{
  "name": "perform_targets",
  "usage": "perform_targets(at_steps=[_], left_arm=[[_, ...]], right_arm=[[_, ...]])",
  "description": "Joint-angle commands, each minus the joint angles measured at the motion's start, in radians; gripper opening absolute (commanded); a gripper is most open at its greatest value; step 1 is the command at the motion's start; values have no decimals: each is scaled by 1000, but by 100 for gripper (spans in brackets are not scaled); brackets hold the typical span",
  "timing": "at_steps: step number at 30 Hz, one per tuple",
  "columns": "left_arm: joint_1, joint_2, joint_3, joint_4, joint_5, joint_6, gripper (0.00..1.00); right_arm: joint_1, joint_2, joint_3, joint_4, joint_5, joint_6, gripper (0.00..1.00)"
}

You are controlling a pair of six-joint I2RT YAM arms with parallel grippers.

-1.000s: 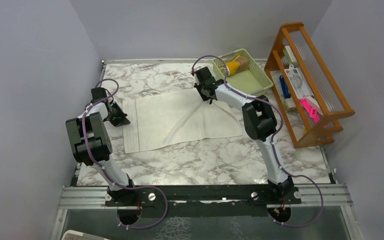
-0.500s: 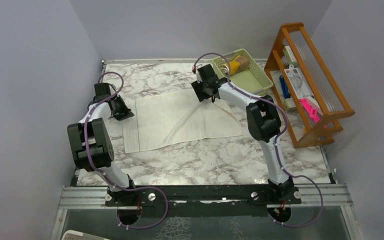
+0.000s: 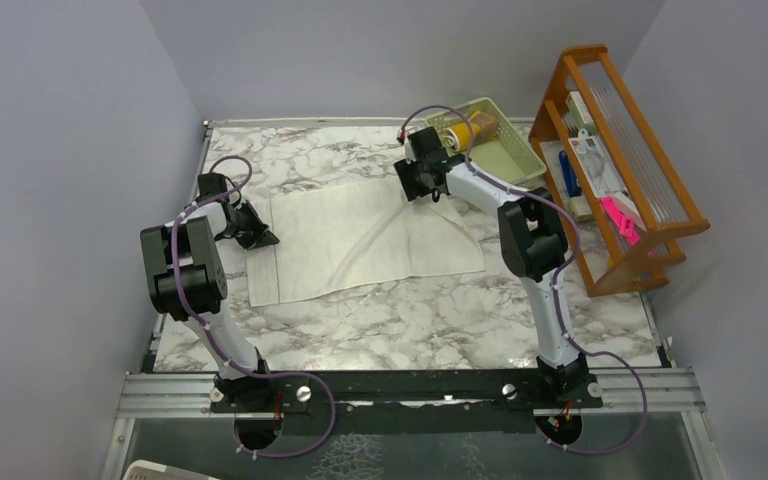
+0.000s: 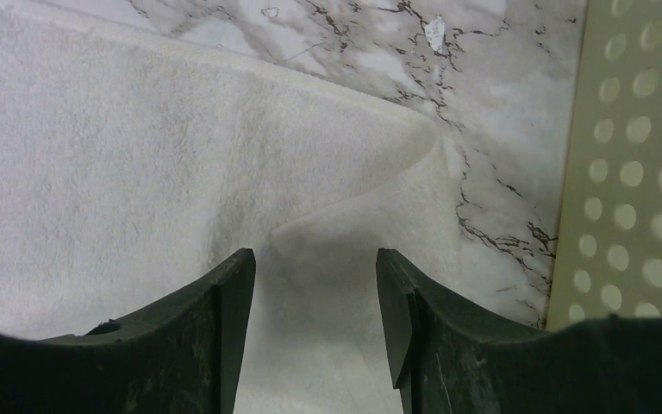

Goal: Roll the towels
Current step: Fold the towel at the center of the board.

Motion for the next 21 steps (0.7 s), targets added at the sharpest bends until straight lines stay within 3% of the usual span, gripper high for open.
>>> perform_targets(at_steps=[1, 16, 21], left_arm=[[9, 36, 8, -105, -193, 47, 0], [9, 52, 25, -123, -210, 66, 0], [9, 44, 30, -132, -230, 78, 0]], right_arm=[[-8, 13, 20, 34, -44, 15, 53], [-17, 59, 38, 25, -68, 15, 49], [-20, 73, 41, 21, -63, 21, 39]])
